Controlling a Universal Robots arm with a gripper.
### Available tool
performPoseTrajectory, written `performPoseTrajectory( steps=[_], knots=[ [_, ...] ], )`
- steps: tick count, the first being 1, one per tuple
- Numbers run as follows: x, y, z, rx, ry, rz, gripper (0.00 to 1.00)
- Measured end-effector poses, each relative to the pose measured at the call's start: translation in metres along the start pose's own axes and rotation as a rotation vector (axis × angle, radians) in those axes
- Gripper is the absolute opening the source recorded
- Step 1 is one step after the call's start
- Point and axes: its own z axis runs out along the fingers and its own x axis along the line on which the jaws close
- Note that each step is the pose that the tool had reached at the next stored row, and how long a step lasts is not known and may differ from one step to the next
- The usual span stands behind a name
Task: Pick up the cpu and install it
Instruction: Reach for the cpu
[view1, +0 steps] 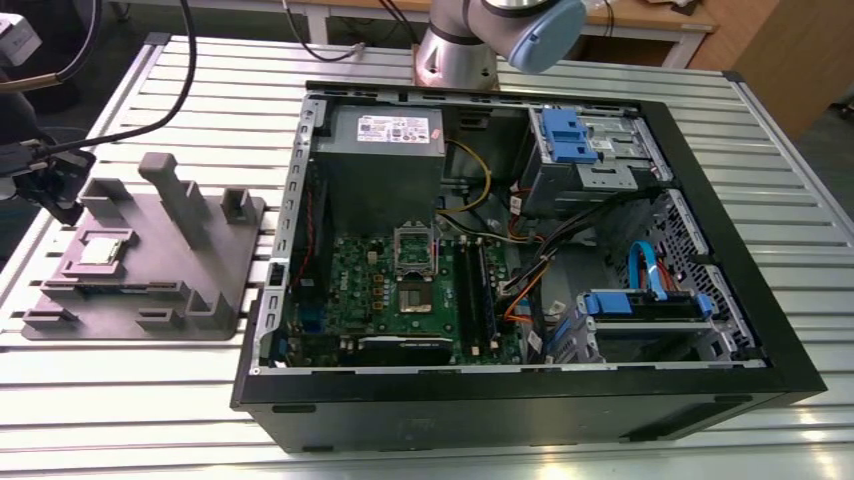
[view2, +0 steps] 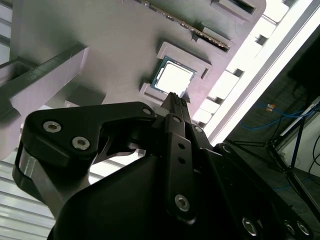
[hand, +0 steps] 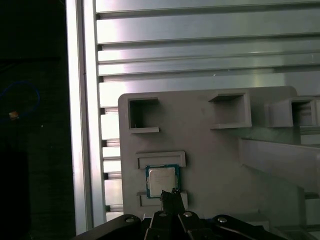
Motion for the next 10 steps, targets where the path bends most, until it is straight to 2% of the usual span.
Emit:
performPoseTrajectory(
  steps=[10],
  knots=[
    [0.0001, -0.0005, 0.0110, -0.0001, -0.0001, 0.000, 0.10]
  ],
)
